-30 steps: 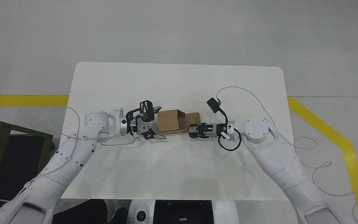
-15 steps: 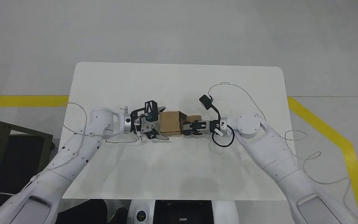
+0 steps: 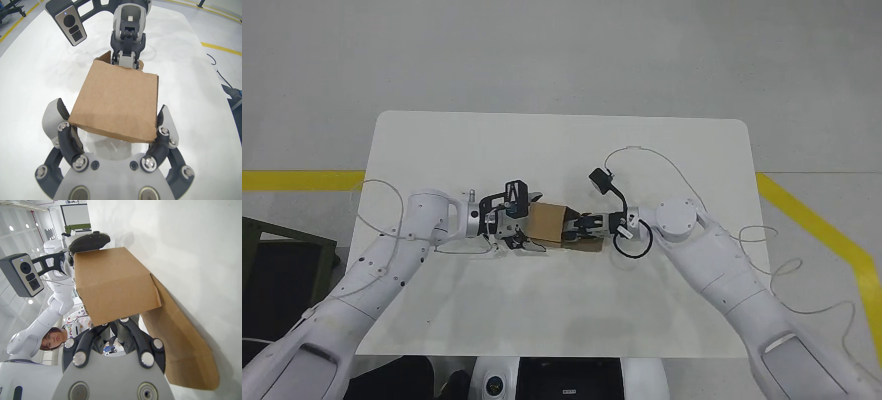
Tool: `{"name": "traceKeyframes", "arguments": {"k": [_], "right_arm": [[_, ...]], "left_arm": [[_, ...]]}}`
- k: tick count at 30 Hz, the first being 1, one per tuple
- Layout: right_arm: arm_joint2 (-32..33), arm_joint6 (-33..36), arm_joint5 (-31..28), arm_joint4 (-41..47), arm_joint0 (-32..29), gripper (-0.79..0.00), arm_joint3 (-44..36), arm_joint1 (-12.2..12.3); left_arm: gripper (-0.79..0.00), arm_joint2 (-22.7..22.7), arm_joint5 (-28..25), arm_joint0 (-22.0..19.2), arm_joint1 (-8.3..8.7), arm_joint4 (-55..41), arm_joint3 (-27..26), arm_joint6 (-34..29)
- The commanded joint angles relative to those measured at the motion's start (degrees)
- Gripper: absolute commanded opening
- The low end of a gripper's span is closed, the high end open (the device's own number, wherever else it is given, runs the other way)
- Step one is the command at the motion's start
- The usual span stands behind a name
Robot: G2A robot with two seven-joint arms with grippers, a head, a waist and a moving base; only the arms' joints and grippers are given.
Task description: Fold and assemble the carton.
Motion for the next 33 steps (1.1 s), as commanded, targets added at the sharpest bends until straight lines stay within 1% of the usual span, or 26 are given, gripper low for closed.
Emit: {"name": "traceKeyframes", "arguments": {"k": [1,8,13,18,27,33], "right_arm": [[0.9,0.4,0.5,-0.8,0.0,-0.785,-0.3,0.4],[4.9,0.3,4.6,-4.3,-1.7,-0.785,-5.4,2.3],[6.6,-0.5,4.7,-5.3,-2.9,-0.785,-6.0,2.9],[6.6,-1.2,4.6,-5.7,-2.3,-0.785,-4.8,2.7],[6.4,-1.8,2.2,-6.0,0.0,-0.785,-1.7,2.0],[5.0,2.2,0.8,-5.1,1.3,-0.785,-0.2,1.4]], "left_arm": [[0.0,0.2,0.0,-0.1,-0.05,0.1,0.1,0.1],[0.0,0.7,0.0,-0.6,0.0,0.3,0.7,0.8],[0.0,1.1,0.0,-1.0,0.08,0.4,0.8,1.3],[0.0,1.6,0.0,-1.3,0.22,0.4,0.9,1.6],[0.0,2.3,0.0,-1.7,0.6,-0.2,1.0,1.7],[0.0,2.8,0.0,-1.9,0.8,-0.4,0.9,2.0]]}}
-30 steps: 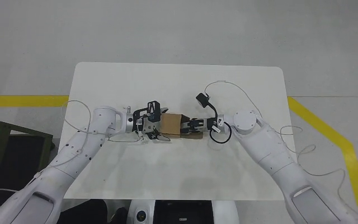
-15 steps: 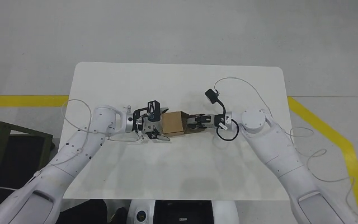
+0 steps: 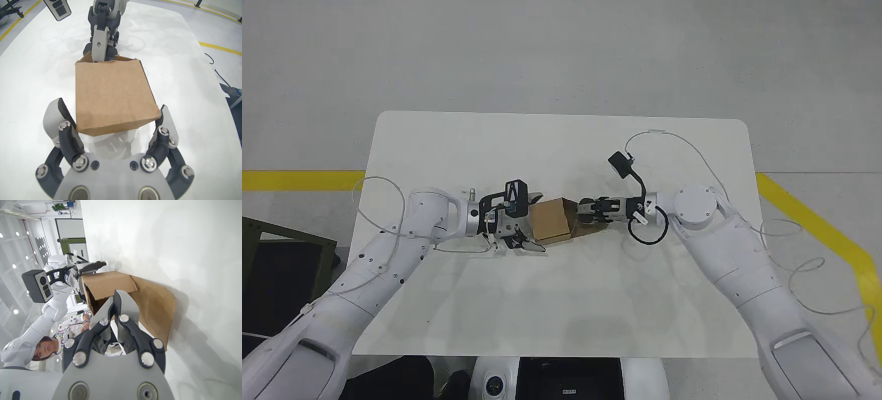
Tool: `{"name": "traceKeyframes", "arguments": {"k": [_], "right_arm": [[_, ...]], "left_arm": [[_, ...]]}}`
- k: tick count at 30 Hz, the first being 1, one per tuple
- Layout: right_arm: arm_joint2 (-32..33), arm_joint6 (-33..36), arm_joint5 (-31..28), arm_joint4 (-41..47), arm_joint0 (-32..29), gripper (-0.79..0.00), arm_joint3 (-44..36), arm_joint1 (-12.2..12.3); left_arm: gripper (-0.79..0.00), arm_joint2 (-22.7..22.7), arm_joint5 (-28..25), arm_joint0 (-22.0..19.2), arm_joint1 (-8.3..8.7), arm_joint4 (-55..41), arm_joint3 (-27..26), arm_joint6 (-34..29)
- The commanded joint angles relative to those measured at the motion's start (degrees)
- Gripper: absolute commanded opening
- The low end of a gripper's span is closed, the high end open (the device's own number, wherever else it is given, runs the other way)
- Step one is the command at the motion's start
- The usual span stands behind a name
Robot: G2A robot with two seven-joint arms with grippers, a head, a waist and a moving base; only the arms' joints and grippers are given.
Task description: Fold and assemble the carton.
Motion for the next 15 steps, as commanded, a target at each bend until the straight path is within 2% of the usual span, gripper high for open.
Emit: {"name": "traceKeyframes", "arguments": {"k": [1,15], "right_arm": [[-0.5,1.2,-0.3,0.3,0.4,-0.785,0.7,-0.2],[-3.7,4.6,-1.4,3.2,2.2,-0.785,3.6,-2.2]], "left_arm": [[0.0,0.2,0.0,0.0,0.06,0.0,0.0,0.1],[0.0,1.6,0.0,-0.8,0.48,-0.6,0.3,0.9]]}}
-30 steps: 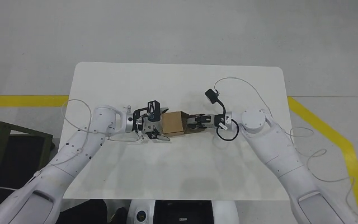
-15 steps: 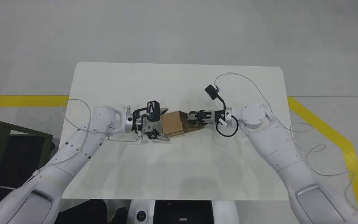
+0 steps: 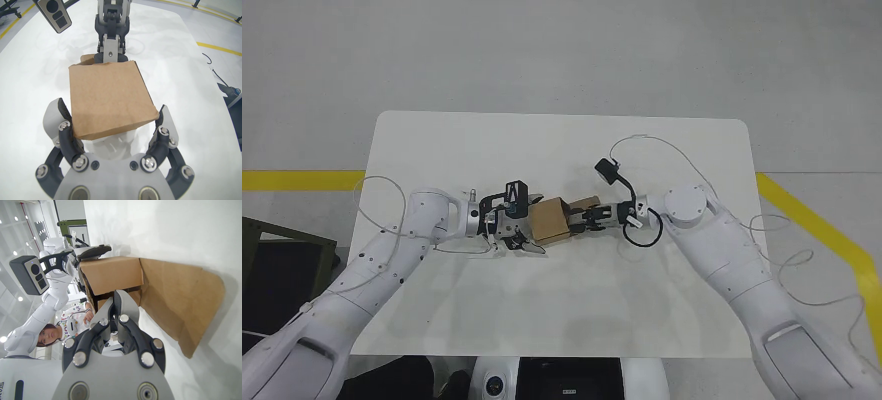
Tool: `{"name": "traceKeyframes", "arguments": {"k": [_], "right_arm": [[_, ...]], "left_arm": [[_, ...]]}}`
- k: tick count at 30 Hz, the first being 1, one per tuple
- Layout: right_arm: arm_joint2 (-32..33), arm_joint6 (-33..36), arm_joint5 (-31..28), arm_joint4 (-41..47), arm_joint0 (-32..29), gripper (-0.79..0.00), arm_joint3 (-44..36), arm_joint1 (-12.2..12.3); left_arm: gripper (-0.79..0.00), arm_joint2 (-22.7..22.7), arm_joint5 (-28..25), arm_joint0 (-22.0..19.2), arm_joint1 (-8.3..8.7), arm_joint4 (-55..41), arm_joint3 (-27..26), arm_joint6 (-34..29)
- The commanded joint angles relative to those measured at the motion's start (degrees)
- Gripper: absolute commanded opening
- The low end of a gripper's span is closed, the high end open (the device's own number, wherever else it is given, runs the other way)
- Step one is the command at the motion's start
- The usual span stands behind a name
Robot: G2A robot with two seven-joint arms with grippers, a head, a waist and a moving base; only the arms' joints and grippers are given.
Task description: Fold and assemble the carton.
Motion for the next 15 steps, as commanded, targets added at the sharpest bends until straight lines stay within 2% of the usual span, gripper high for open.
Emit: {"name": "traceKeyframes", "arguments": {"k": [1,15], "right_arm": [[-0.4,0.3,-0.2,0.5,0.2,-0.785,0.5,-0.3],[-2.4,1.8,-1.8,2.7,1.0,-0.785,3.3,-2.1]], "left_arm": [[0.0,0.1,0.0,-0.1,0.06,0.0,0.0,0.1],[0.0,1.1,0.0,-0.7,0.66,0.2,0.1,1.4]]}}
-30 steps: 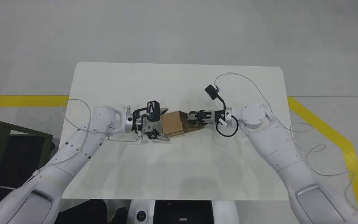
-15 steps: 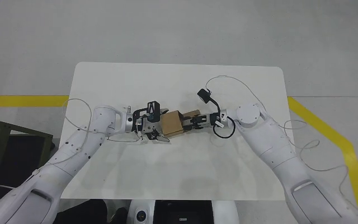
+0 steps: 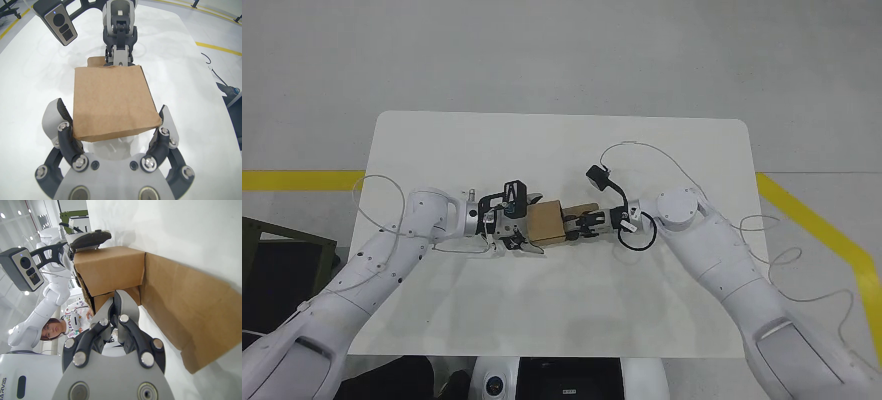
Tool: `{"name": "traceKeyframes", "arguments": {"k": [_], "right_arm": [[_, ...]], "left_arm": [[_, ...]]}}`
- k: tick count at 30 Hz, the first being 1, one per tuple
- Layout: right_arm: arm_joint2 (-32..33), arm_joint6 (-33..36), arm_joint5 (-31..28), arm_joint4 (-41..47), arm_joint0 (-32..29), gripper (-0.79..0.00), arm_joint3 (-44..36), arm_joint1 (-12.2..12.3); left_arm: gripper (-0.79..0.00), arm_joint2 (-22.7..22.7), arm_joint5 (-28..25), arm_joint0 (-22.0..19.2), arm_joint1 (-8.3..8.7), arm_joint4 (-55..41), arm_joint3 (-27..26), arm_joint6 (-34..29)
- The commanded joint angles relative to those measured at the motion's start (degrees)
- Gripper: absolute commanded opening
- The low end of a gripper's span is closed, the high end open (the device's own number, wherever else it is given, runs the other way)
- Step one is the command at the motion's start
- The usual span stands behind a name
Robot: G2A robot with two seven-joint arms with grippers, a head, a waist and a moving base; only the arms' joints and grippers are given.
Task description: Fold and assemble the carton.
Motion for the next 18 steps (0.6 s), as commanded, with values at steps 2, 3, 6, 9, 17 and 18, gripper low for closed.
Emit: {"name": "traceKeyframes", "arguments": {"k": [2,3,6,9,17,18], "right_arm": [[-0.5,0.1,-0.3,0.3,0.4,-0.785,0.6,-0.4],[-0.6,0.2,-0.5,0.5,0.5,-0.785,0.9,-0.6],[-1.0,0.6,-1.0,1.0,0.7,-0.785,1.6,-1.0],[-1.4,0.6,-1.4,1.3,0.8,-0.785,2.3,-1.4],[-0.6,0.9,-2.3,0.3,1.2,-0.785,2.9,-1.3],[-0.2,1.0,-2.1,-0.2,1.2,-0.785,2.6,-1.1]], "left_arm": [[0.0,0.3,0.0,-0.1,0.16,0.0,0.0,0.4],[0.0,0.4,0.0,-0.2,0.23,0.1,0.0,0.5],[0.0,0.7,0.0,-0.4,0.42,0.0,0.1,0.9],[0.0,1.0,0.0,-0.6,0.57,-0.1,0.1,1.1],[0.0,2.1,0.0,-1.0,0.83,-0.4,0.1,1.6],[0.0,2.2,0.0,-1.0,0.86,-0.5,0.2,1.6]]}}
